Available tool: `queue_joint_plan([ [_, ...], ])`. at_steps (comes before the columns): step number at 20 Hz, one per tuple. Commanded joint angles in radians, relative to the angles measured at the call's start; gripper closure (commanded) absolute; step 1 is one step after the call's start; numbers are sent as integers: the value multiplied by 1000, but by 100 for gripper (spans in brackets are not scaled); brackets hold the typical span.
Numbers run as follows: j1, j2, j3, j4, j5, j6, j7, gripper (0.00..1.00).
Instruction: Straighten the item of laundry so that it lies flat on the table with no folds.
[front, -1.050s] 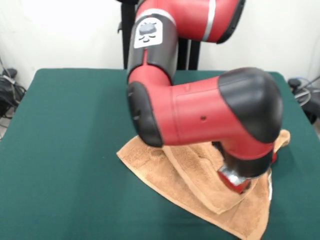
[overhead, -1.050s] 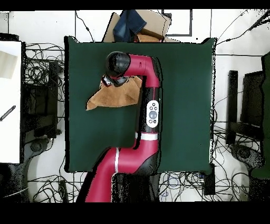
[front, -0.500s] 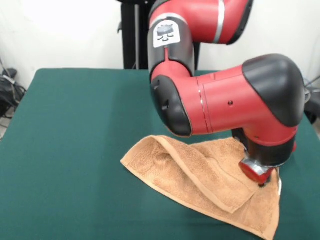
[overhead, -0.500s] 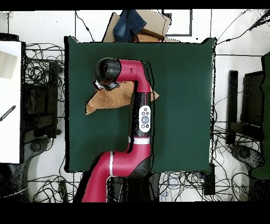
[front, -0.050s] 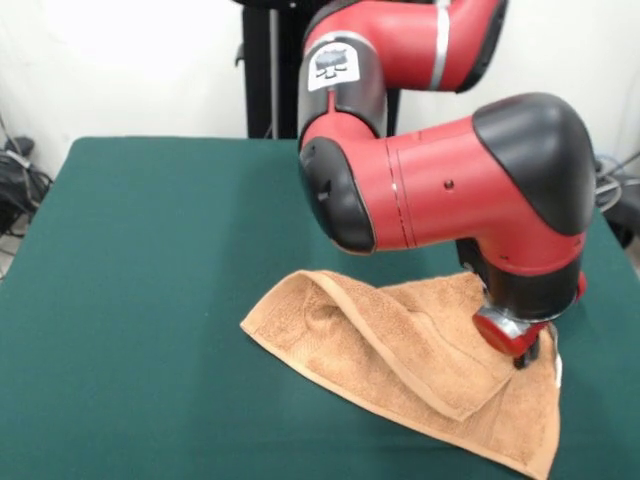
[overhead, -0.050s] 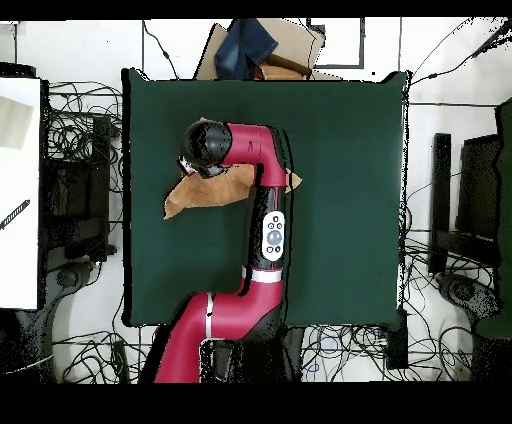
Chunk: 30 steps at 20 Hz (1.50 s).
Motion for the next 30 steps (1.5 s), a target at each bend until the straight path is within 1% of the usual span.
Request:
queue_joint_plan([
  [1,25,21,93,116,-77,-11,325,100],
  [4,37,18,102,119,-91,-42,331,100],
  [5,40,12,104,133,-85,-38,321,100],
  [10,53,21,123,110,-103,-29,331,100],
  [13,55,12,123,125,-106,-30,317,100],
  [15,61,9,131,132,-105,-49,321,100],
  [18,80,8,169,139,-83,-118,329,100],
  [21,101,4,201,135,-83,-151,374,100],
  [23,126,4,240,125,-71,-216,392,100],
  [24,138,2,250,118,-80,-234,415,100],
  [26,159,-10,260,124,-88,-241,445,100],
  [30,194,-2,279,77,-134,-247,503,100],
])
